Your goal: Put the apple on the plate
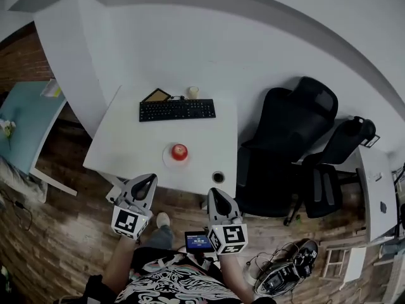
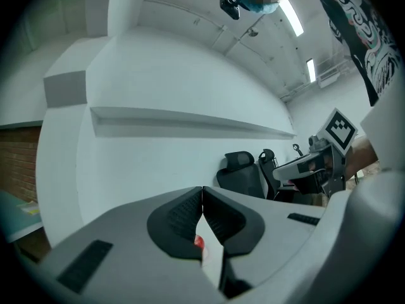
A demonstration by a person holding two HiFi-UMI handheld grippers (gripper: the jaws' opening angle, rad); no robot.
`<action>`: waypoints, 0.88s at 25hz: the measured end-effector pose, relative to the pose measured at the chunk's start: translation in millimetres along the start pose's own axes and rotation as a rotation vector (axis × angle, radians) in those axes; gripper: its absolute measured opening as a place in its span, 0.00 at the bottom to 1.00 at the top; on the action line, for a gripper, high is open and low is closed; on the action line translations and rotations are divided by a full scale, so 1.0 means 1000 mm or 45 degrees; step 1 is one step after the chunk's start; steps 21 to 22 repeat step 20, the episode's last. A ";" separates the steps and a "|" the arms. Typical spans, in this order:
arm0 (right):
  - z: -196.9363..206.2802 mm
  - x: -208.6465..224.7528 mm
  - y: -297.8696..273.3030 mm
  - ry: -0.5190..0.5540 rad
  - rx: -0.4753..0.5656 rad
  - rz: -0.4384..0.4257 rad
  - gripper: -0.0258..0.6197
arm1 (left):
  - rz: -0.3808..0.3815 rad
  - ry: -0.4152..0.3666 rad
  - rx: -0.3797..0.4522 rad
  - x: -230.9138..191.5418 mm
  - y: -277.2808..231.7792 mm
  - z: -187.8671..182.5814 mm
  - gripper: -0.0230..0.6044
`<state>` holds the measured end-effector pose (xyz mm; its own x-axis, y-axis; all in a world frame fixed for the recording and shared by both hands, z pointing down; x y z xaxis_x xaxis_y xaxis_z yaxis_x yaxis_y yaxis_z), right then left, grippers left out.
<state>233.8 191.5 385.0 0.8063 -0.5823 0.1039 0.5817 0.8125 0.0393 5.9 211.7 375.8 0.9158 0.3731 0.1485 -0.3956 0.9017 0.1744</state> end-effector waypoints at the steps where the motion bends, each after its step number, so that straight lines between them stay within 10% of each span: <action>1: 0.001 -0.002 0.006 -0.007 -0.001 -0.006 0.09 | -0.016 0.003 0.003 0.004 0.005 -0.003 0.06; 22: 0.002 -0.023 0.042 0.009 0.003 -0.084 0.09 | -0.115 -0.013 -0.011 0.027 0.050 -0.014 0.06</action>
Point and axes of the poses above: the fingertips, and each gripper's own axes: y backward along the fingers, x to its right, z out of its underside, the point moved 6 cm from there along y, backward along the fingers, and after that the axes turned 10 degrees about x, right-handed, at the moved point
